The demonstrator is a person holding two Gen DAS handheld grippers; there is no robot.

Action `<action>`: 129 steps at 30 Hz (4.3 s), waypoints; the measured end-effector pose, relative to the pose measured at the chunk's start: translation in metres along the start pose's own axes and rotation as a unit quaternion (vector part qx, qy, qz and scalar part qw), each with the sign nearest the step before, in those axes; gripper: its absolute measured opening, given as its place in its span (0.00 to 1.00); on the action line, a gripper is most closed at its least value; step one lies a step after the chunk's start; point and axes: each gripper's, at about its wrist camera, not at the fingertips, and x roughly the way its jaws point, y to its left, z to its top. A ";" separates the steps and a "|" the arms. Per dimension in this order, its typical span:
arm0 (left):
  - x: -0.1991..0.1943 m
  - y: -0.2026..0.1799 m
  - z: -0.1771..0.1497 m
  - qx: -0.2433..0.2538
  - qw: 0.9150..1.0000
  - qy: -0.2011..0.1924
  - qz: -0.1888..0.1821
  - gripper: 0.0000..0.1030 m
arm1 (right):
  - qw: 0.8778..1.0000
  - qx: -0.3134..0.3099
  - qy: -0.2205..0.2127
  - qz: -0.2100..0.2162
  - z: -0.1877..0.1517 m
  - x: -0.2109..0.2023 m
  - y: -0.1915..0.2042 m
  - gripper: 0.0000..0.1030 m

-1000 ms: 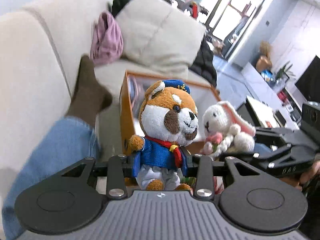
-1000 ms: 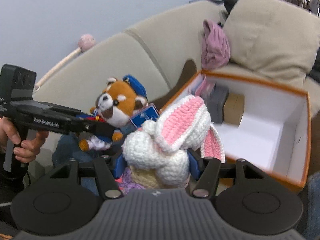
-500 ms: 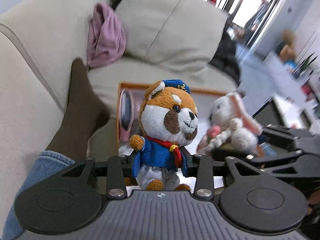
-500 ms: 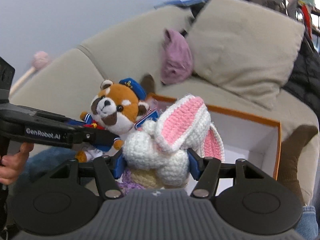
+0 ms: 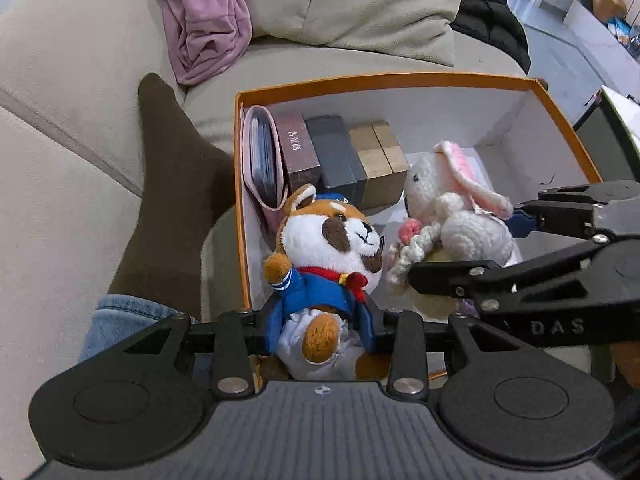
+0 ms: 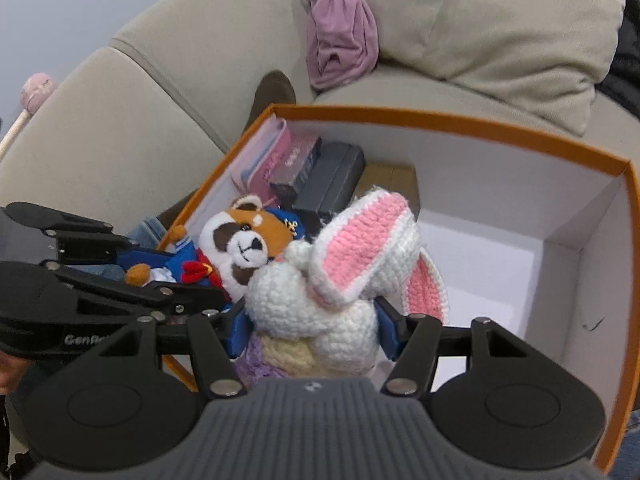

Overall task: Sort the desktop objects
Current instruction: 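Carry the red panda and bunny over the shoebox and lower them inside, then open both grippers to release the plush toys into the shoebox, then grasp the pink pompom with the left gripper while right grasps the red-feather toy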

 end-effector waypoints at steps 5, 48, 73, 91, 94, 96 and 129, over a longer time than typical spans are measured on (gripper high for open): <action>-0.001 -0.002 -0.004 0.011 1.000 -0.012 -0.001 0.46 | 1.000 0.010 0.018 -0.001 -0.005 0.013 -0.007 0.61; -0.016 0.073 -0.053 -0.131 0.976 -0.117 -0.128 0.23 | 0.998 0.049 0.037 -0.025 -0.002 0.020 0.013 0.55; -0.016 0.061 -0.054 -0.112 0.982 -0.115 -0.096 0.21 | 0.998 -0.007 0.052 -0.036 -0.004 0.040 0.022 0.58; -0.054 0.051 -0.101 -0.088 0.985 -0.128 -0.080 0.21 | 0.985 -0.067 -0.113 -0.114 -0.064 -0.056 0.066 0.70; -0.052 0.047 -0.113 -0.072 0.988 -0.107 -0.090 0.21 | 0.983 -0.066 -0.134 -0.108 -0.085 -0.070 0.073 0.71; -0.050 0.043 -0.121 -0.063 0.989 -0.096 -0.088 0.21 | 0.980 -0.071 -0.151 -0.109 -0.100 -0.079 0.079 0.71; 0.005 0.009 -0.194 0.113 0.991 0.067 -0.014 0.64 | 0.992 0.072 -0.041 -0.096 -0.202 -0.070 0.042 0.71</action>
